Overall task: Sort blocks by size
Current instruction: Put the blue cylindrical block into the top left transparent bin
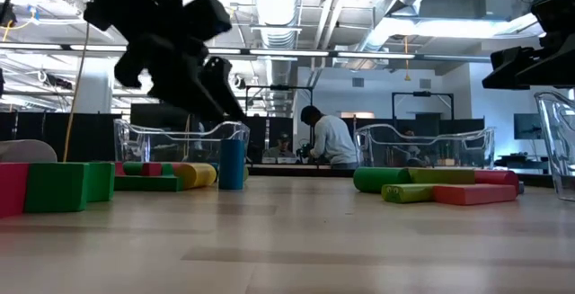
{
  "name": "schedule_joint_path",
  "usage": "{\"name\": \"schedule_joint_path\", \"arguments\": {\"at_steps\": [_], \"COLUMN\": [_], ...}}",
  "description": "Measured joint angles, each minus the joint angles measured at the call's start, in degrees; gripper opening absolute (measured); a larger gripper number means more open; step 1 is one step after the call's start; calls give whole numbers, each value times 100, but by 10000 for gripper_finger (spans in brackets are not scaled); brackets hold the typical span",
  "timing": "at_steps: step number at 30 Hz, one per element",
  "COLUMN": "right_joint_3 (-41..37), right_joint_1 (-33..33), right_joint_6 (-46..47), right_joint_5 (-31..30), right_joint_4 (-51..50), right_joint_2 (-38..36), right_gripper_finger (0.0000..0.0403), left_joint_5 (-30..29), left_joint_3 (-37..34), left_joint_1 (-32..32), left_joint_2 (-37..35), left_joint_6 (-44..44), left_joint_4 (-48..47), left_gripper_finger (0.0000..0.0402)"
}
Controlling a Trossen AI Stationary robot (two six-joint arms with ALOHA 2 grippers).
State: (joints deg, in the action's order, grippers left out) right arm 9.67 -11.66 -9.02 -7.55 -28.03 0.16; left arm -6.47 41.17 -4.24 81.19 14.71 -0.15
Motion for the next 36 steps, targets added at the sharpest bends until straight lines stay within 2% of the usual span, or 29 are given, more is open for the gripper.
{"name": "schedule_joint_path", "arguments": {"at_steps": [7, 15, 20, 36], "right_joint_3": [0, 0, 0, 0], "right_joint_1": [1, 0, 1, 2], "right_joint_6": [0, 0, 0, 0], "right_joint_5": [1, 1, 1, 1], "right_joint_4": [-1, -1, -1, -1], "right_joint_2": [-2, 0, -2, -1], "right_gripper_finger": [249, 249, 249, 249], "left_joint_5": [-358, -279, -274, -253], "left_joint_3": [32, 26, 23, 23], "left_joint_1": [41, 303, 344, 325], "left_joint_2": [440, 1059, 1185, 1136], "left_joint_6": [69, -67, -92, -18], "left_joint_4": [256, 503, 752, 508], "left_gripper_finger": [274, 274, 271, 138]}}
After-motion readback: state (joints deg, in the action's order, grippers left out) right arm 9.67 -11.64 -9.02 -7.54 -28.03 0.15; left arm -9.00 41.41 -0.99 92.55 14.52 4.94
